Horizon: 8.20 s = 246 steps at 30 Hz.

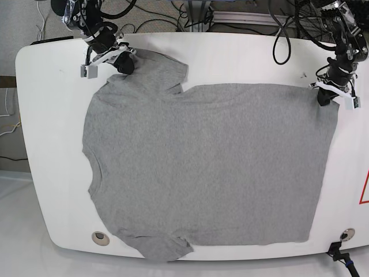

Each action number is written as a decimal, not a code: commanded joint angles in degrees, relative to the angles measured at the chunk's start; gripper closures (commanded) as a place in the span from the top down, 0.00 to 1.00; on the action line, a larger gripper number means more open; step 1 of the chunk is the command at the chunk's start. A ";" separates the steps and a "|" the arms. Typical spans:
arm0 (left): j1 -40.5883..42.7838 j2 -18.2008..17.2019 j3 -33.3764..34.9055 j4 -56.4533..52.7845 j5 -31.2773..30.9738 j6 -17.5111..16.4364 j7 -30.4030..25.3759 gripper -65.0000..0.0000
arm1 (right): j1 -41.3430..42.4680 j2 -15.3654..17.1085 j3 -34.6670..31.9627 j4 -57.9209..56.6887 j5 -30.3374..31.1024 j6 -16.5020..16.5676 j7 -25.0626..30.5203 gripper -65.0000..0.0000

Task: Fold the T-shirt properly
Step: 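Drag the shirt toward the arms with both grippers, then lift the gripped edge and fold it over onto the shirt body, then open both grippers and raise them off the folded strip, then lower both grippers and grasp the folded edge of the shirt, then pull the shirt toward the arms with both grippers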

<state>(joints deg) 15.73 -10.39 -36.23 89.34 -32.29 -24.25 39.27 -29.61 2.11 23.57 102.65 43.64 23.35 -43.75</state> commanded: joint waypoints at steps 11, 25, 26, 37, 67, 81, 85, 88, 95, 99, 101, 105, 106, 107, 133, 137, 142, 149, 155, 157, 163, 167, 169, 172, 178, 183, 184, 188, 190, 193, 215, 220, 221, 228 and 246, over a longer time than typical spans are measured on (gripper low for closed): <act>11.13 0.77 -0.12 9.87 -0.98 -0.41 -1.24 0.00 | -12.72 1.63 0.65 10.45 1.07 0.60 2.03 0.00; 16.67 2.26 -3.73 16.20 -1.07 -6.04 -1.33 0.00 | -15.36 1.71 4.60 11.77 1.07 5.44 7.66 0.00; 15.53 2.26 -3.82 16.20 -1.07 -6.04 -1.33 0.00 | -14.13 2.07 4.87 11.77 1.07 5.61 7.66 0.00; 5.77 4.02 -3.64 15.85 -0.89 -5.77 -1.24 0.00 | -2.17 3.74 4.69 10.62 0.80 5.61 4.05 0.00; -18.93 4.55 0.40 -2.26 5.08 -5.60 -1.24 0.00 | 29.03 7.43 4.25 -14.26 0.71 5.17 1.68 0.00; -26.58 0.59 0.40 -10.44 5.08 -5.60 -1.51 0.00 | 38.70 11.21 0.30 -23.66 0.71 5.09 1.86 0.00; -27.02 -0.99 0.40 -12.02 5.08 -5.60 -1.68 0.00 | 39.32 11.39 -0.94 -23.75 0.63 5.09 1.94 0.00; -28.25 -1.34 0.40 -12.37 5.08 -5.60 -1.68 0.00 | 39.58 11.12 -1.11 -23.75 -2.27 5.09 2.03 0.00; -28.52 -1.52 2.07 -12.46 5.08 -5.60 -1.68 0.00 | 41.08 9.36 -1.02 -23.75 -12.12 5.17 3.88 0.00; -28.52 -2.13 2.16 -12.46 5.08 -4.19 -2.21 0.29 | 41.08 9.28 -1.11 -23.75 -16.25 5.17 4.85 0.20; -28.43 -2.40 2.16 -12.46 5.17 -2.26 -3.62 0.42 | 41.08 9.28 -1.11 -23.75 -18.54 5.17 6.08 0.41; -28.52 -4.42 3.57 -13.96 5.17 -1.82 -4.32 0.66 | 41.08 9.80 -0.76 -23.75 -23.29 5.09 7.92 0.75; -28.25 -5.48 4.10 -13.87 5.17 -1.82 -4.85 0.70 | 40.99 9.89 -0.76 -23.40 -23.99 5.09 8.01 0.77; -28.08 -6.00 5.15 -13.78 5.08 -1.82 -6.08 0.70 | 40.73 10.33 -0.76 -23.05 -24.60 5.09 8.10 0.77; -0.91 -4.95 5.24 6.70 14.58 -1.90 -22.26 0.70 | 15.06 12.62 -1.02 -12.06 -33.48 1.92 20.41 0.72; -0.91 -4.77 5.33 6.62 14.58 -1.99 -22.26 0.70 | 17.08 12.70 -0.94 -16.37 -33.40 1.92 21.99 0.72; -1.00 -4.77 5.24 6.35 14.67 -1.99 -22.34 0.70 | 19.01 12.62 -1.02 -19.71 -33.31 2.27 22.08 0.70; -1.70 -4.95 1.99 2.04 14.67 -1.99 -22.17 0.70 | 19.98 12.26 -0.76 -21.29 -33.22 5.61 22.08 0.28; -3.64 -5.74 1.63 -1.30 14.67 -1.99 -21.99 0.70 | 19.89 12.18 -0.76 -21.29 -33.22 5.61 22.08 0.00; -5.40 -5.74 1.81 -2.18 14.67 -1.99 -21.99 0.70 | 19.80 12.18 -0.76 -21.29 -33.22 5.61 22.08 0.00; -9.70 -5.83 1.63 -7.45 14.67 -1.99 -21.99 0.70 | 19.72 12.18 -0.85 -21.29 -33.22 5.61 22.08 0.00; -12.87 -5.91 1.72 -12.20 14.67 -1.99 -22.08 0.70 | 19.72 12.18 -0.85 -21.29 -33.22 5.61 22.08 0.00; -14.10 -6.35 1.72 -14.92 14.67 -1.99 -22.17 0.70 | 19.72 12.18 -0.94 -21.29 -33.22 5.61 22.08 0.00; -14.72 -6.62 1.90 -16.59 14.67 -1.99 -22.26 0.70 | 19.72 12.18 -0.94 -21.29 -33.22 5.61 22.08 0.00; -16.65 -6.71 1.99 -20.81 14.76 -1.99 -22.34 0.70 | 19.72 12.18 -0.94 -21.29 -33.22 5.61 22.08 0.00; -18.06 -6.71 2.34 -24.59 14.76 -1.99 -22.34 0.70 | 19.72 12.18 -0.94 -21.29 -33.22 5.61 22.08 0.00; -18.41 -6.71 3.04 -25.12 14.76 -1.99 -22.34 0.70 | 19.72 12.18 -0.94 -21.29 -33.22 5.61 22.08 0.00; -18.58 -7.50 6.03 -27.05 14.76 -1.99 -23.13 0.70 | 19.72 12.18 -0.94 -21.29 -33.22 5.61 22.08 0.00; -19.29 -7.50 6.21 -28.99 14.76 -1.99 -24.80 0.70 | 19.72 12.18 -0.94 -21.29 -33.22 5.61 22.08 0.00; -19.73 -7.59 7.09 -31.54 14.76 -1.90 -25.16 0.70 | 19.72 12.18 -0.94 -21.29 -33.22 5.61 22.08 0.00; -19.20 -7.94 7.35 -31.89 14.76 -1.90 -25.16 0.00 | 19.72 12.18 -0.94 -21.29 -33.22 5.61 22.08 0.00; -17.00 -7.94 7.26 -30.13 14.76 -1.90 -25.16 0.00 | 18.66 12.18 -0.94 -20.94 -33.22 5.61 21.99 0.00; -15.51 -7.94 7.26 -29.08 14.76 -1.90 -24.98 0.00 | 18.13 12.18 -0.94 -20.59 -33.22 5.61 21.99 0.00; -4.34 -7.94 7.09 -20.90 14.67 -1.99 -24.98 0.00 | 10.48 12.18 -0.67 -13.64 -33.22 5.61 21.99 0.00; 22.82 -7.76 5.77 -0.86 14.58 -1.99 -24.89 0.00 | -10.26 12.09 1.53 -1.24 -33.13 5.61 21.99 0.00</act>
<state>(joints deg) 36.77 -17.54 -29.30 87.50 -18.44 -26.15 12.62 -37.93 13.65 23.05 100.57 10.68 28.58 -21.26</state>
